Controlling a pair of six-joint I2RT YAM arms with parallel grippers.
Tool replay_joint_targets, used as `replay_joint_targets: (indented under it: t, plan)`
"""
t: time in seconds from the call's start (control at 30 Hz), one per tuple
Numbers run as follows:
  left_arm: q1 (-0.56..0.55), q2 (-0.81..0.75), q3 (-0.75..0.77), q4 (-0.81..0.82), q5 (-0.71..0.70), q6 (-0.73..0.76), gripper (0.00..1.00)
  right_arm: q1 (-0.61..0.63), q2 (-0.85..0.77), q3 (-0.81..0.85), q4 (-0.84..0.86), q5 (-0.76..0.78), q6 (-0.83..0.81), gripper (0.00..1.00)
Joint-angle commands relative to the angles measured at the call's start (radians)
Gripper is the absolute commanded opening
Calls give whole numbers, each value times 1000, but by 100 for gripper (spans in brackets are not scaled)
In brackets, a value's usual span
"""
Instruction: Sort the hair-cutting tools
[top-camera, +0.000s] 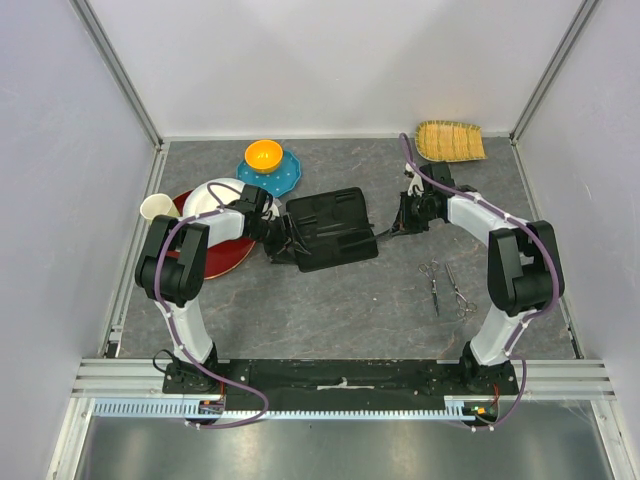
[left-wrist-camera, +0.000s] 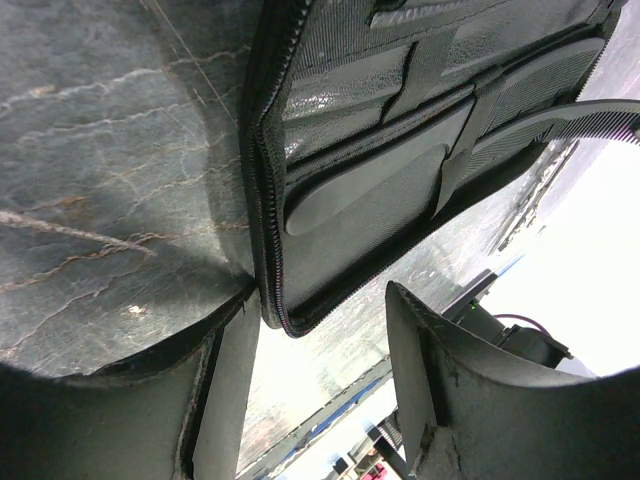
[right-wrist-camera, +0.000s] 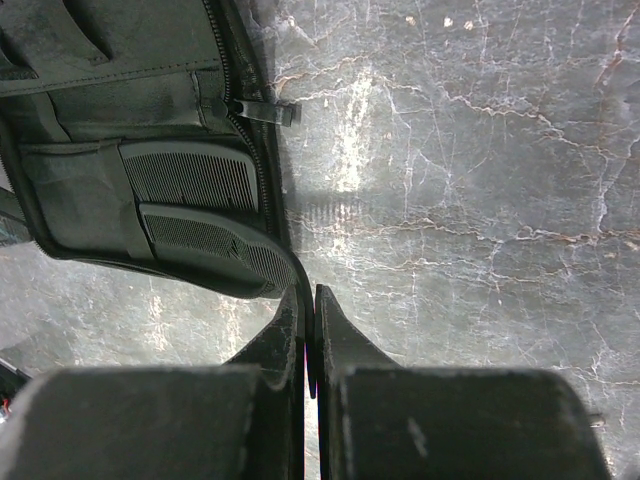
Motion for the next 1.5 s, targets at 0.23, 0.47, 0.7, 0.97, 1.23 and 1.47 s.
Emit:
replay_joint_targets:
  t: [0.23, 0.47, 0.7, 0.97, 1.23, 1.47]
  plan:
    - [-22, 36, 21, 23, -33, 6, 60, 65, 31, -27, 41, 33, -19, 0]
    - [-27, 47, 13, 41, -9, -3, 60, 94, 57, -38, 122, -63, 53, 0]
    - [-34, 56, 3, 64, 0, -19, 61, 166, 135, -35, 214, -124, 145, 0]
    - [-37, 54, 9, 41, -36, -22, 61, 188, 172, -12, 211, -58, 203, 3]
    - [-36, 28, 18, 6, -92, -9, 61, 156, 106, 16, 61, 155, 182, 77]
    - [-36, -16, 64, -56, -128, 15, 62, 111, 16, 59, -59, 319, 149, 79]
